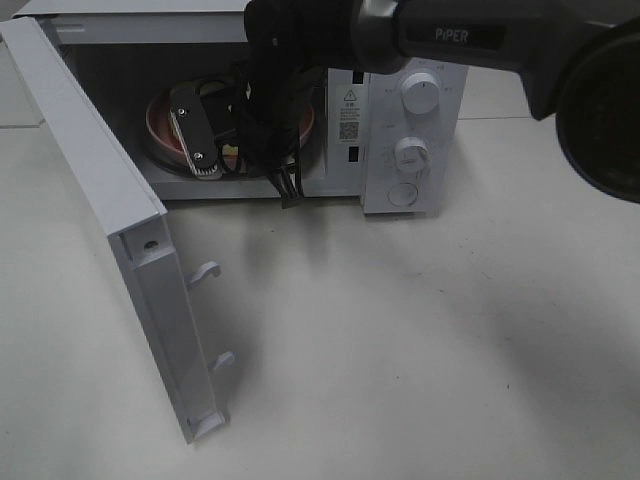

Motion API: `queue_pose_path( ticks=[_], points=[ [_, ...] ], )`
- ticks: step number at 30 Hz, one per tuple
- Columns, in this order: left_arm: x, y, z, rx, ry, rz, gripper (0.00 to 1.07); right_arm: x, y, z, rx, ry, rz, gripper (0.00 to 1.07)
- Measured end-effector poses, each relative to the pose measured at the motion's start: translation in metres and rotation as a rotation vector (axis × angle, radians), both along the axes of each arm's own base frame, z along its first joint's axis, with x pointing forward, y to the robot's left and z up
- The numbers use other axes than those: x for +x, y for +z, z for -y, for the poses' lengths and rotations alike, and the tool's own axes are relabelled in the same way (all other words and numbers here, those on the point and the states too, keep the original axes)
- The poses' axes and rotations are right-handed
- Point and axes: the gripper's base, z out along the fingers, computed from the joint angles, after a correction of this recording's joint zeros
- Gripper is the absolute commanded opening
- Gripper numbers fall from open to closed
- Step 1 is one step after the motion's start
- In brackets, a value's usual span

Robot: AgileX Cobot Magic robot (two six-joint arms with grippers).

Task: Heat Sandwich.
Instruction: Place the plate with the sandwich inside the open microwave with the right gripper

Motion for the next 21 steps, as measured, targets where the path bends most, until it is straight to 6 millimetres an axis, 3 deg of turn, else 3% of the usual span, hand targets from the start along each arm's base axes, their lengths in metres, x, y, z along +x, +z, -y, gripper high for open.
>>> queue_pose_path(
  ticks=[21],
  points=[
    [0.0, 0.0, 0.0, 0.0, 0.0, 0.0, 0.98, 0.026, -0.023, -0.018, 0.059, -0.095, 0.042, 0.06]
  ],
)
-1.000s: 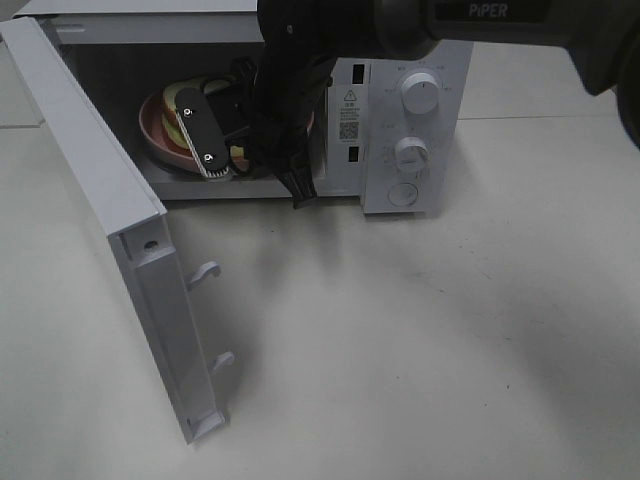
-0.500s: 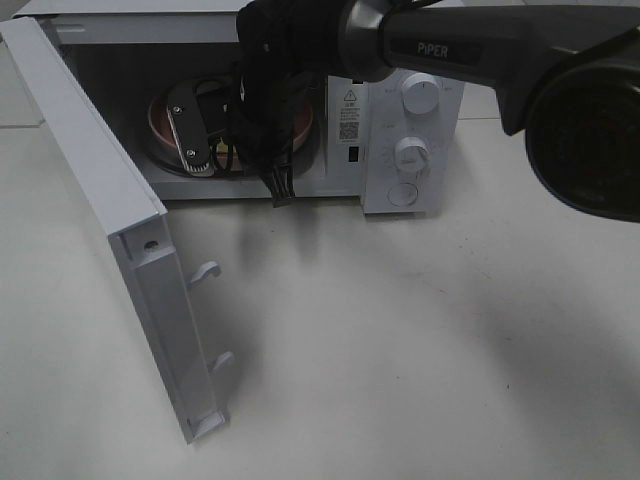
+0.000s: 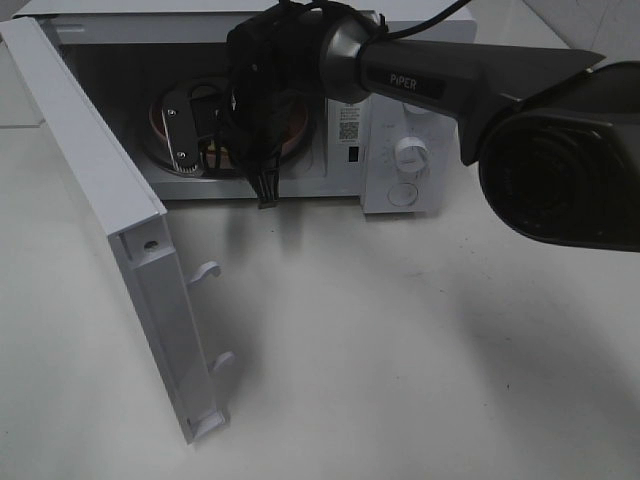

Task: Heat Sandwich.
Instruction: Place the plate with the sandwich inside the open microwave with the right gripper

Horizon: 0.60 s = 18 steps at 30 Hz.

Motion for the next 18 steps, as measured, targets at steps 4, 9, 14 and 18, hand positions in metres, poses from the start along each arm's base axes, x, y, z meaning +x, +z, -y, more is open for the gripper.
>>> queue_pose_path(
  ticks=[4, 9, 14, 18],
  points=[
    [0.0, 0.0, 0.0, 0.0, 0.0, 0.0, 0.98, 0.003, -0.004, -0.001, 0.01, -0.01, 0.012, 0.06],
    [0.0, 0.0, 0.0, 0.0, 0.0, 0.0, 0.98, 0.008, -0.005, -0.005, 0.042, -0.042, 0.035, 0.09],
    [0.0, 0.0, 0.0, 0.0, 0.0, 0.0, 0.98, 0.011, -0.005, -0.007, 0.068, -0.055, 0.048, 0.21],
    [0.0, 0.0, 0.0, 0.0, 0.0, 0.0, 0.98, 0.011, -0.005, -0.007, 0.072, -0.063, 0.047, 0.37]
  ],
)
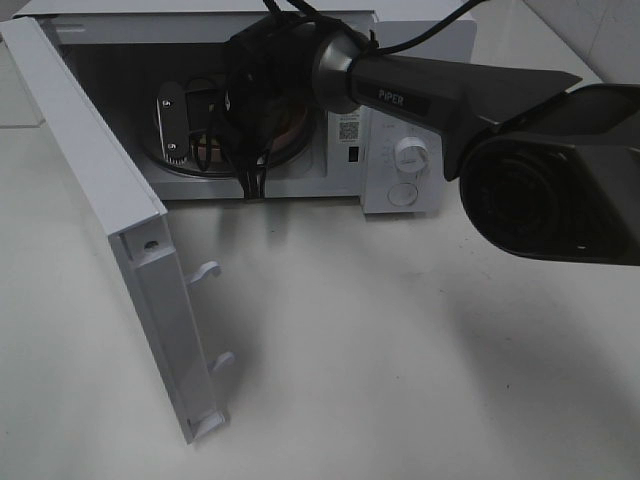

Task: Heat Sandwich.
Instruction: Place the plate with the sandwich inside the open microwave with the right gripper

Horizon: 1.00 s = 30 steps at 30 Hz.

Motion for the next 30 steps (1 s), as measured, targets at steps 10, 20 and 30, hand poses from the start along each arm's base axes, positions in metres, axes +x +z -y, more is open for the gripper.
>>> queue_pose_path(
  ticks=[10, 20, 30],
  points=[
    [0.0, 0.0, 0.0, 0.0, 0.0, 0.0, 0.98, -0.001, 0.0, 0.001, 0.004, -0.027, -0.017, 0.62],
    [0.0, 0.0, 0.0, 0.0, 0.0, 0.0, 0.98, -0.003, 0.015, 0.003, 0.059, -0.088, -0.024, 0.77],
    [0.0, 0.0, 0.0, 0.0, 0.0, 0.0, 0.98, -0.019, 0.017, 0.013, 0.078, -0.067, -0.026, 0.76]
  ],
)
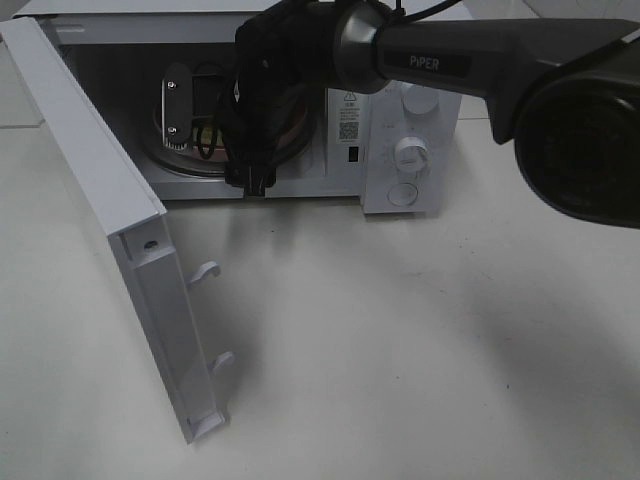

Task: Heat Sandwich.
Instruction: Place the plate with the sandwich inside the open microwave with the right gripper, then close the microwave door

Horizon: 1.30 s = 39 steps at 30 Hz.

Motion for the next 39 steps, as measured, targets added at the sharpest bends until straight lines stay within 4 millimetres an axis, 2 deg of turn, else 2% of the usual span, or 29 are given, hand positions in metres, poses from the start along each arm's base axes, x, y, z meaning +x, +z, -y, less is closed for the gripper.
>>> queue_pose_path(
  ticks=[15, 28, 32, 37, 39],
  points=[
    [0.0, 0.0, 0.0, 0.0, 0.0, 0.0, 0.98, -0.03, 0.009, 0.022, -0.003, 0.027, -0.004, 0.76],
    [0.0, 0.0, 0.0, 0.0, 0.0, 0.0, 0.98, -0.073, 0.016, 0.054, 0.006, 0.052, -0.015, 0.76],
    [0.0, 0.0, 0.0, 0.0, 0.0, 0.0, 0.98, -0.091, 0.024, 0.068, 0.013, 0.053, -0.017, 0.76],
    [0.0, 0.0, 0.0, 0.0, 0.0, 0.0, 0.98, -0.1, 0.027, 0.074, 0.022, 0.05, -0.016, 0.76],
    [0.0, 0.0, 0.0, 0.0, 0.0, 0.0, 0.98, -0.11, 0.03, 0.082, 0.022, 0.049, -0.021, 0.76]
  ],
)
